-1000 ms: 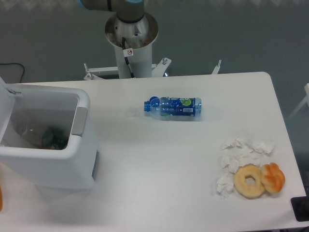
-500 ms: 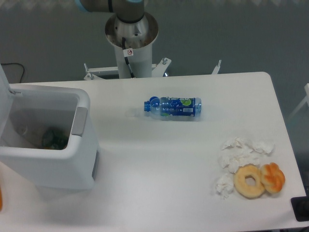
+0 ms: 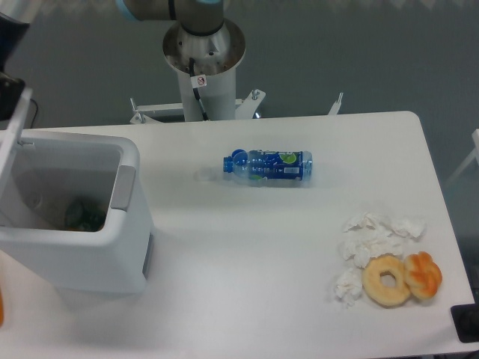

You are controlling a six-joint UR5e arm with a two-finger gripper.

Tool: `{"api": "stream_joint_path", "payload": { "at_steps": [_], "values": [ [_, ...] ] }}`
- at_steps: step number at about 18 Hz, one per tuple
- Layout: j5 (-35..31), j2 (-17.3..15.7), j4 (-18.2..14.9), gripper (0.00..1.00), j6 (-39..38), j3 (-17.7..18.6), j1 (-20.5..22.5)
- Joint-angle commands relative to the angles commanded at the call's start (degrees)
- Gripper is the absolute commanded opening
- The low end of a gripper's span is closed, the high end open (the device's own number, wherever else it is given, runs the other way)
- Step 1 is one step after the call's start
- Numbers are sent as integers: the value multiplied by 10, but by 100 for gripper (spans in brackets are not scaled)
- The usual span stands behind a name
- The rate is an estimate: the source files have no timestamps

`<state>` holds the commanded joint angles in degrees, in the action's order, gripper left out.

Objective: Close the trash can
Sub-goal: 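Lower the gripper onto the lid, pressing it down over the can opening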

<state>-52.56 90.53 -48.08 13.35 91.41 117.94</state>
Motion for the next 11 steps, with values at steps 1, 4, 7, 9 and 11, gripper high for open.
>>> {"api": "stream_joint_path", "payload": {
  "at_steps": [1, 4, 7, 9, 11],
  "values": [
    [-5, 1, 0, 100, 6, 2, 4],
    [-53, 2, 0, 100, 36, 11, 6],
    [-73, 3, 0, 100, 58, 25, 19],
    [-73, 4, 0, 100, 60, 25, 27],
    [-73, 5, 0, 100, 61, 25, 41]
  ]
}}
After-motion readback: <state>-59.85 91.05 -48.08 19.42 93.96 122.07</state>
